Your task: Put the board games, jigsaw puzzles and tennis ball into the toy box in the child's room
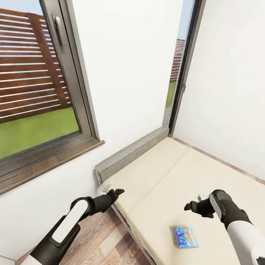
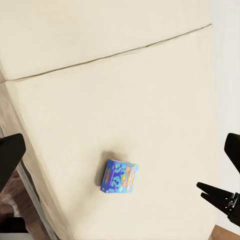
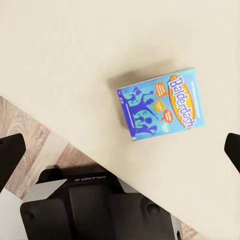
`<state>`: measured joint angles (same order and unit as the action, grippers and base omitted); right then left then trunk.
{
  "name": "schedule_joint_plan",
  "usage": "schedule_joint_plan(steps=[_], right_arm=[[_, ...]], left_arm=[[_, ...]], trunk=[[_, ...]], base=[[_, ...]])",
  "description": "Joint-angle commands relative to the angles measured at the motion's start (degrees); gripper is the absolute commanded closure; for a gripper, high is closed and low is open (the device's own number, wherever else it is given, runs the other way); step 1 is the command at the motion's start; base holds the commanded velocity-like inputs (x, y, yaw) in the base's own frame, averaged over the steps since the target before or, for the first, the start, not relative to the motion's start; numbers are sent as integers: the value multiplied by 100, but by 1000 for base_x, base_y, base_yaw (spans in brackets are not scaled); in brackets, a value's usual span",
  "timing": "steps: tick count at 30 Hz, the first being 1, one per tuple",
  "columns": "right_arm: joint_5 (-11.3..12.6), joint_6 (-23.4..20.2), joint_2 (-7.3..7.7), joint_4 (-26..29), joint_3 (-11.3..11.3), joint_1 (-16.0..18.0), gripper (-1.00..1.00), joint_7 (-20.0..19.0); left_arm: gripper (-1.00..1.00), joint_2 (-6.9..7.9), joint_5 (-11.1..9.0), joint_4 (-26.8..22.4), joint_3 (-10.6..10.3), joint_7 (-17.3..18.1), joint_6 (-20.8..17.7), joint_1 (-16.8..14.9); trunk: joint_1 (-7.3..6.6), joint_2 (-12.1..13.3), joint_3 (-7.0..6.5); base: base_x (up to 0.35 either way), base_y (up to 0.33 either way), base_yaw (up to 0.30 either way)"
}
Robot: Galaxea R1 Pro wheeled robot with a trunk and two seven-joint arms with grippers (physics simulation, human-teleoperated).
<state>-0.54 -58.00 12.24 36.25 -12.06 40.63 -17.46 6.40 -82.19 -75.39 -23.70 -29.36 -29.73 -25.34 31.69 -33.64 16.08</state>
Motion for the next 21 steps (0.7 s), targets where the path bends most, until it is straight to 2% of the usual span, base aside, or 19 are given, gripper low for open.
schedule_joint_plan(steps=[1, 21], right_arm=[[-7, -30, 0, 5, -15, 3, -100, -12], [-2, -53, 20, 2, -24, -11, -100, -10]], left_arm=[[-100, 6, -58, -9, -10, -51, 8, -6], [-100, 10, -61, -11, -12, -52, 2, -6]], trunk=[[25, -50, 28], [464, -853, 387]], base=[[0, 0, 0], [0, 0, -1]])
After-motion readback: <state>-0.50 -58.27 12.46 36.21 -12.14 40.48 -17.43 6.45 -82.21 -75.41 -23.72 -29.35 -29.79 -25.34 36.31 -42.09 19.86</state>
